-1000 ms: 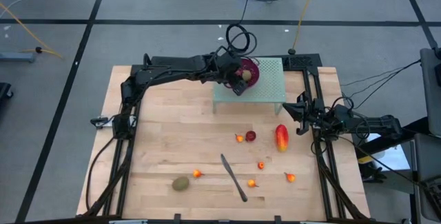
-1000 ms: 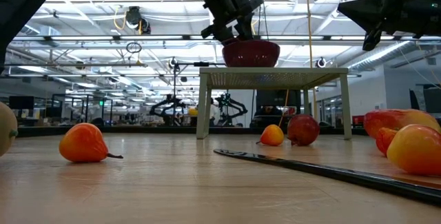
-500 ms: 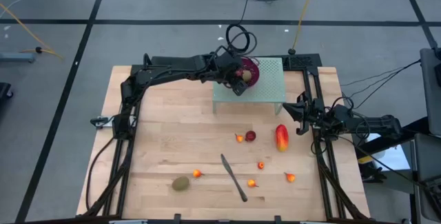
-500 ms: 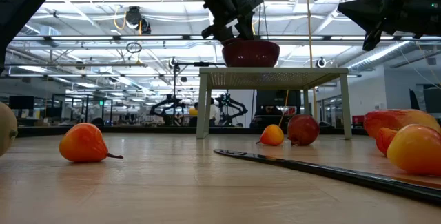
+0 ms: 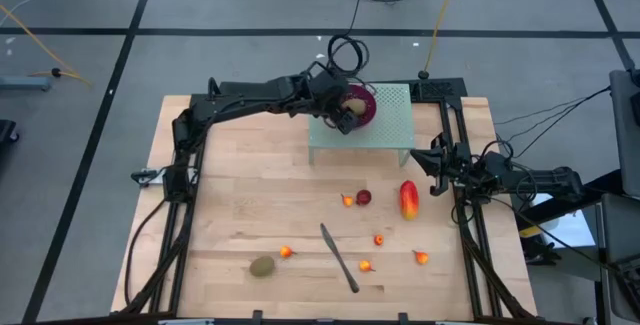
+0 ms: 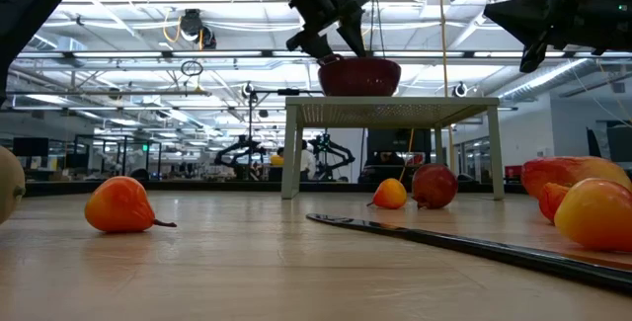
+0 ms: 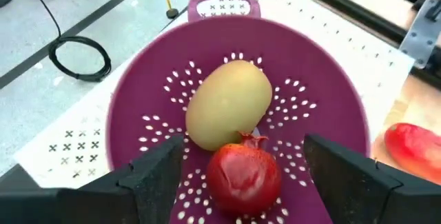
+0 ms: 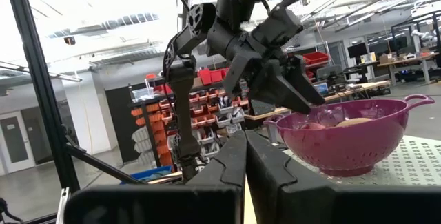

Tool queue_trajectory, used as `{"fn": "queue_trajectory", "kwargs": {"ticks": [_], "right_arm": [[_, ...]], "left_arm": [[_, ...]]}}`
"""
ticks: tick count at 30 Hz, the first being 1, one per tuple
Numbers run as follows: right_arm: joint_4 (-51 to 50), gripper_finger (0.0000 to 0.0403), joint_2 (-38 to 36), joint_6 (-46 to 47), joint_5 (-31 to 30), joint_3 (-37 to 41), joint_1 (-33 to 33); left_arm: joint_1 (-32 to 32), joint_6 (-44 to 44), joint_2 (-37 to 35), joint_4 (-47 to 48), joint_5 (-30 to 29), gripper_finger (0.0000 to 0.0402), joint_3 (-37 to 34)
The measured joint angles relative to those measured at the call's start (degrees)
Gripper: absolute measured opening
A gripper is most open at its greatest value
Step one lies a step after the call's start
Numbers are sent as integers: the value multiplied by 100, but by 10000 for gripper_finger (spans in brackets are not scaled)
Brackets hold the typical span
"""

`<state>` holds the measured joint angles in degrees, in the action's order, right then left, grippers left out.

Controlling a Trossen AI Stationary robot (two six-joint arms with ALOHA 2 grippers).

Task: Pick & Place Fruit
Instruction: Put the brown kiwi into the violet strainer bowl on the shelf

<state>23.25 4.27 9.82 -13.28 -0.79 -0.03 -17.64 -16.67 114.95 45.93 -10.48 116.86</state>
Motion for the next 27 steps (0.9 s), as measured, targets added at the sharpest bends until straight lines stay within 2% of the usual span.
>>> {"fn": "queue_trajectory", "kwargs": {"ticks": [12,27], "right_arm": [[6,0,0,0,2,-1,2],[6,0,-2,0,2,1,0]], "left_arm": [[188,-68,-587,66,-4,264,0],[1142,-624,-869,299,0,156,2]]}}
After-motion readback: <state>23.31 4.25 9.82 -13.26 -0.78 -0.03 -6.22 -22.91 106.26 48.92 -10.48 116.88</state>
